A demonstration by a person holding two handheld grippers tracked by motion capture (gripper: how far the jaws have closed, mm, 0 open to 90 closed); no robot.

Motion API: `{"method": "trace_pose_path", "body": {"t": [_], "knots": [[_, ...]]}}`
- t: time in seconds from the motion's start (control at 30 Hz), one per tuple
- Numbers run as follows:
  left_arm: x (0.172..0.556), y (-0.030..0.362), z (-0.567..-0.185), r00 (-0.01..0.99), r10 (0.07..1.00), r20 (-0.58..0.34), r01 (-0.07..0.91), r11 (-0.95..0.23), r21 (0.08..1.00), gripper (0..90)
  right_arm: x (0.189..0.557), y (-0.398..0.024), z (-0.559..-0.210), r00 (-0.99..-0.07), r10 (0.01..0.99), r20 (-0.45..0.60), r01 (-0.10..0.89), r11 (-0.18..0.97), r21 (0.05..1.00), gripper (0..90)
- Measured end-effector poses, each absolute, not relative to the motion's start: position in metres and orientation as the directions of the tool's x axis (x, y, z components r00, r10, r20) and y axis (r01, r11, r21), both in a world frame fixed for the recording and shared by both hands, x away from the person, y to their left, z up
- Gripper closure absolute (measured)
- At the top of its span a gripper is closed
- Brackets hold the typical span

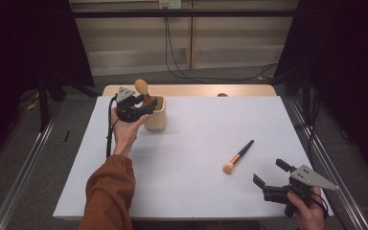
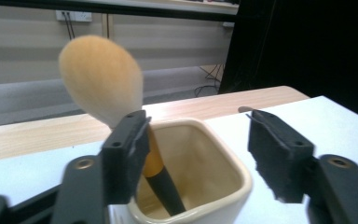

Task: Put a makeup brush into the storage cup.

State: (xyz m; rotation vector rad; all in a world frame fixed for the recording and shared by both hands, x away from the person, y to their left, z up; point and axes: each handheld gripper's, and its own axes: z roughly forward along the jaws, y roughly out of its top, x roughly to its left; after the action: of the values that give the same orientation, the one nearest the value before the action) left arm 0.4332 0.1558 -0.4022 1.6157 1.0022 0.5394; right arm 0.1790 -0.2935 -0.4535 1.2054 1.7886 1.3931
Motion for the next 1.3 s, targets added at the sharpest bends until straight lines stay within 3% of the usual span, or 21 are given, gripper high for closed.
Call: {"method": "trace_pose_path", "body": {"t": [0.4, 0.77, 0.87, 0.97, 1.3], "knots": [[0.410, 0.158, -0.407, 0.569, 0.810, -0.143, 0.340, -0.073, 0.938, 5.0, 0.177, -0.294, -0.453, -0.433, 0.898, 0.082, 0.301, 0.058, 0.952, 0.0], [0.384, 0.179, -0.403, 0.598, 0.789, -0.141, 0.304, -0.061, 0.951, 4.9, 0.178, -0.294, -0.453, -0.426, 0.900, 0.086, 0.304, 0.053, 0.951, 0.0], [0.378, 0.181, -0.407, 0.616, 0.786, -0.054, 0.226, -0.110, 0.968, 5.6, 0.178, -0.294, -0.453, -0.423, 0.902, 0.088, 0.305, 0.050, 0.951, 0.0], [0.373, 0.185, -0.409, 0.608, 0.789, -0.092, 0.241, -0.072, 0.968, 5.1, 0.179, -0.295, -0.453, -0.418, 0.904, 0.089, 0.306, 0.047, 0.951, 0.0], [0.340, 0.206, -0.403, 0.601, 0.796, -0.074, 0.220, -0.076, 0.973, 4.4, 0.177, -0.296, -0.453, -0.414, 0.906, 0.086, 0.302, 0.047, 0.952, 0.0]]}}
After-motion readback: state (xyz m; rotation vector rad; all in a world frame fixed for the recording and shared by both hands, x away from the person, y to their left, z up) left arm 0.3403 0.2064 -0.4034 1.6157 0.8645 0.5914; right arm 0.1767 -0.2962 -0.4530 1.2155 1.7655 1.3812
